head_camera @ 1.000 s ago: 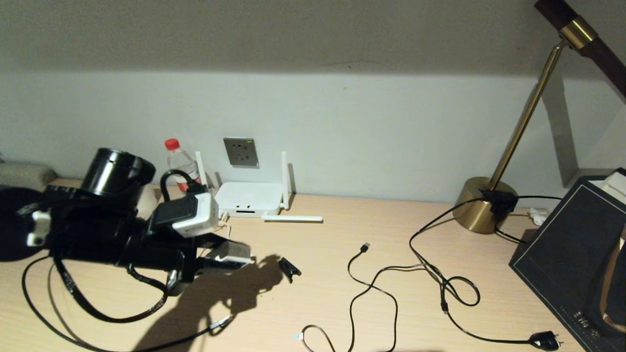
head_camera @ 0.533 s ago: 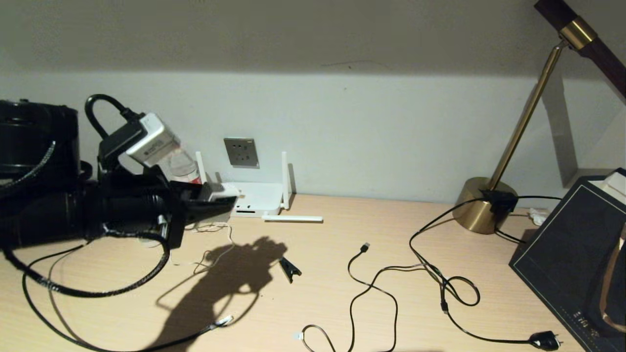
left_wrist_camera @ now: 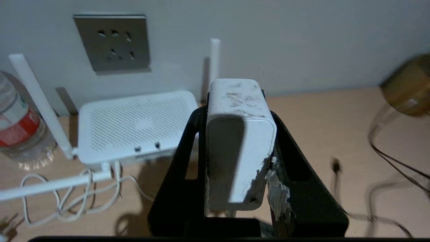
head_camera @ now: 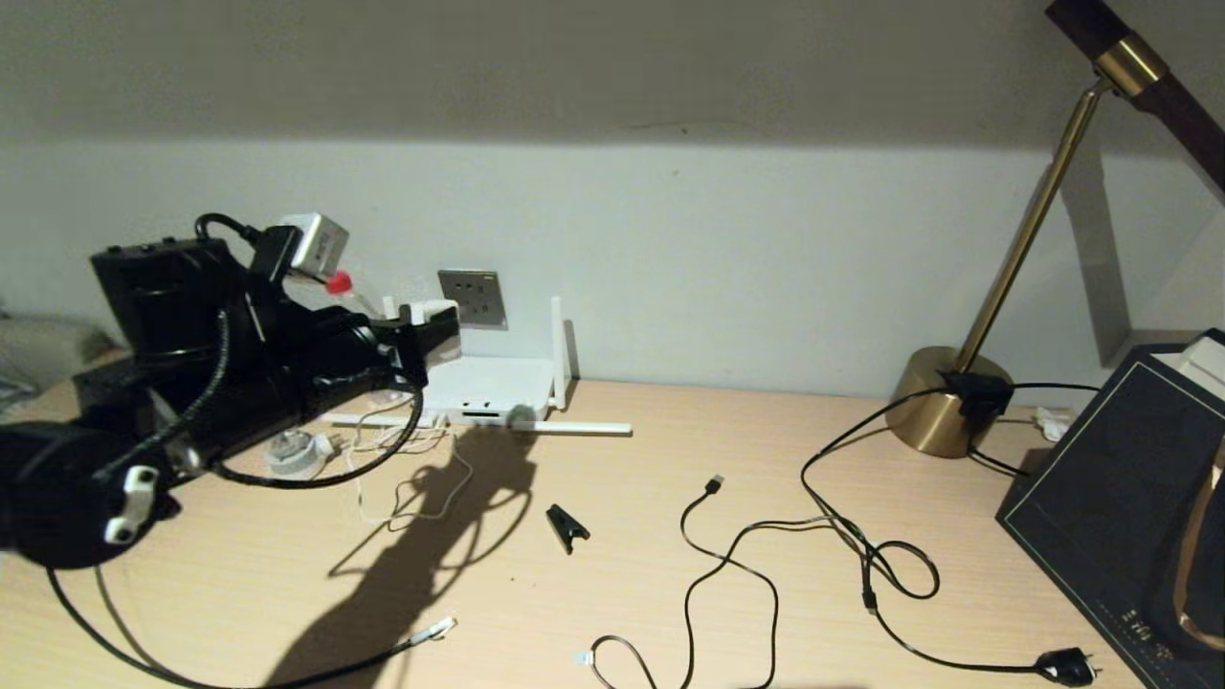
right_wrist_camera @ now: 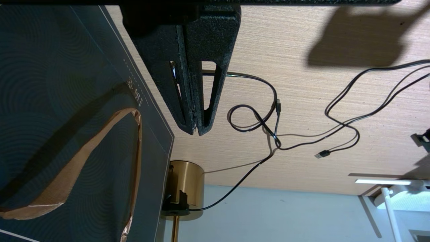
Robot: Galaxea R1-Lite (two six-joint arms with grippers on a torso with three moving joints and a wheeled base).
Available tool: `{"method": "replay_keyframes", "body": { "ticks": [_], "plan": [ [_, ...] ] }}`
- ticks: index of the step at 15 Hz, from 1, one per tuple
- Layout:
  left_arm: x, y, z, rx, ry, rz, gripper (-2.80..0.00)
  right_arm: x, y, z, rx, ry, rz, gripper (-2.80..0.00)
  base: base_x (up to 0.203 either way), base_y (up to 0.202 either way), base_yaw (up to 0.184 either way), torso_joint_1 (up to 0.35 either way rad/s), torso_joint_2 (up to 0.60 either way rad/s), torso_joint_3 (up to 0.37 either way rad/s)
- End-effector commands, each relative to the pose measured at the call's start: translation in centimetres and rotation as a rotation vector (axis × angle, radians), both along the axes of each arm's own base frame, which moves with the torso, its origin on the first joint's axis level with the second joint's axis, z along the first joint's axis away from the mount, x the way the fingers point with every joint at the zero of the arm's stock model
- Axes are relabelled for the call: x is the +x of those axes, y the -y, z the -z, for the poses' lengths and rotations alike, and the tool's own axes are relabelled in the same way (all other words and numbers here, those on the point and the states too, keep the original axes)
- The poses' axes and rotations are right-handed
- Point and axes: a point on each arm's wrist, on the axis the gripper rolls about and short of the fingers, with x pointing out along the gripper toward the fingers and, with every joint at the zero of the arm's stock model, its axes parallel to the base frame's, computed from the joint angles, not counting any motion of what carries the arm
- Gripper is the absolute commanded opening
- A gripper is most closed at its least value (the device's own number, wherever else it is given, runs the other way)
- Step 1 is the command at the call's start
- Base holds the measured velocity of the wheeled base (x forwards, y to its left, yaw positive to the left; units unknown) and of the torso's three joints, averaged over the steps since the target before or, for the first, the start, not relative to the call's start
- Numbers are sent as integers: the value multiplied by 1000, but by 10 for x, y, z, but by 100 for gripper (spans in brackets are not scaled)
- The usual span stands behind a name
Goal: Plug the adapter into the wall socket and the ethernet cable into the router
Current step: Align plug and socket
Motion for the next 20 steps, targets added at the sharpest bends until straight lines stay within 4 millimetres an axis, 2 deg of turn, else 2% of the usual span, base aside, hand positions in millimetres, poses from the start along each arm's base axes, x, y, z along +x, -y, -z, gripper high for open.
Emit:
{"method": "replay_keyframes", "body": {
  "ticks": [1, 3, 6, 9, 12, 15, 20],
  "plan": [
    [43, 9, 51, -2, 16, -53, -280, 3, 0, 10, -1, -36, -1, -280, 0, 0, 0, 0, 0, 0],
    [60, 12, 72, -12, 53, -92, -280, 3, 0, 10, -1, -36, -1, -280, 0, 0, 0, 0, 0, 0],
    [67, 12, 78, -33, 56, -110, -280, 3, 0, 10, -1, -36, -1, -280, 0, 0, 0, 0, 0, 0],
    [88, 13, 88, -49, 90, -146, -280, 3, 0, 10, -1, -34, -1, -280, 0, 0, 0, 0, 0, 0],
    [111, 14, 90, -71, 192, -182, -280, 3, 0, 10, -1, -36, -1, -280, 0, 0, 0, 0, 0, 0],
    [127, 3, 91, -38, 236, -192, -280, 3, 0, 10, -1, -35, -1, -280, 0, 0, 0, 0, 0, 0],
    [136, -2, 97, 8, 312, -150, -280, 3, 0, 10, -1, -34, -1, -280, 0, 0, 0, 0, 0, 0]
  ]
}}
